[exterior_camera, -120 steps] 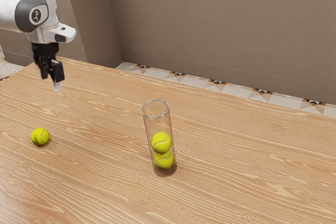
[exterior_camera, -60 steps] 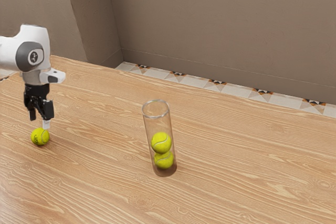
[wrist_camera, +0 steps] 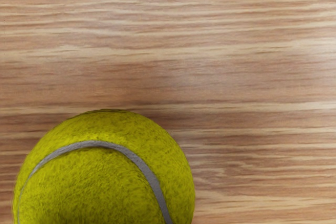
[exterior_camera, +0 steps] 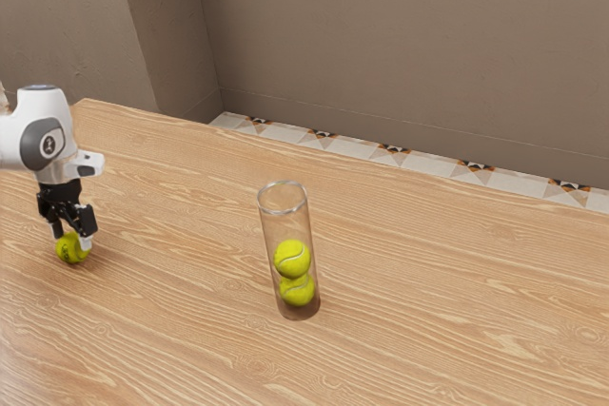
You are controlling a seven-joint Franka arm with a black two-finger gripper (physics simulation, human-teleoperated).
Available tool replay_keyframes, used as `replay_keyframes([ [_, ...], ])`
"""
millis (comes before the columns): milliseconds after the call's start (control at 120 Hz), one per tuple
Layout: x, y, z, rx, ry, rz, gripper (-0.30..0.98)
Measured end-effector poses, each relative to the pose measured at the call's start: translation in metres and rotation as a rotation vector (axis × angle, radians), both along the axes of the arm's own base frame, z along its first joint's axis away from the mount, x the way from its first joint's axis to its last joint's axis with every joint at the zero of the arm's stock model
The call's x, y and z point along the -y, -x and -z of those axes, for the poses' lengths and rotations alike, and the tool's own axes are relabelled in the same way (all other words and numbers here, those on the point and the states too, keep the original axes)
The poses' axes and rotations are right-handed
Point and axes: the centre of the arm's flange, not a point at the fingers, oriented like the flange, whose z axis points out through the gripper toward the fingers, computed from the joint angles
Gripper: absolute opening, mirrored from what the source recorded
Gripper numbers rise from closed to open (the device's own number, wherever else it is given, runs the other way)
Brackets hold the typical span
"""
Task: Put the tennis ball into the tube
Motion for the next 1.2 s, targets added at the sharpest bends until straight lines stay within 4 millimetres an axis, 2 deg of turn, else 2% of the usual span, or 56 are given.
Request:
replay_keyframes([
  [108, -0.014, 0.004, 0.005, 0.017, -0.005, -0.035, 0.69],
  [300, -0.022, -0.003, 0.023, 0.035, 0.014, -0.062, 0.68],
  [517, -0.023, 0.000, 0.029, 0.044, 0.035, -0.091, 0.45],
  [633, -0.021, 0.001, 0.037, 0.042, 0.054, -0.106, 0.42],
  [700, -0.020, -0.001, 0.029, 0.052, 0.047, -0.109, 0.37],
  [792, -0.014, -0.004, 0.004, 0.075, 0.024, -0.100, 0.31],
  [883, 0.015, -0.015, -0.037, 0.108, 0.000, -0.055, 0.30],
  [967, 0.049, -0.028, -0.070, 0.134, -0.014, 0.000, 0.30],
  [1158, 0.148, -0.052, -0.139, 0.170, -0.037, 0.156, 0.30],
  [1200, 0.166, -0.053, -0.149, 0.171, -0.034, 0.181, 0.31],
])
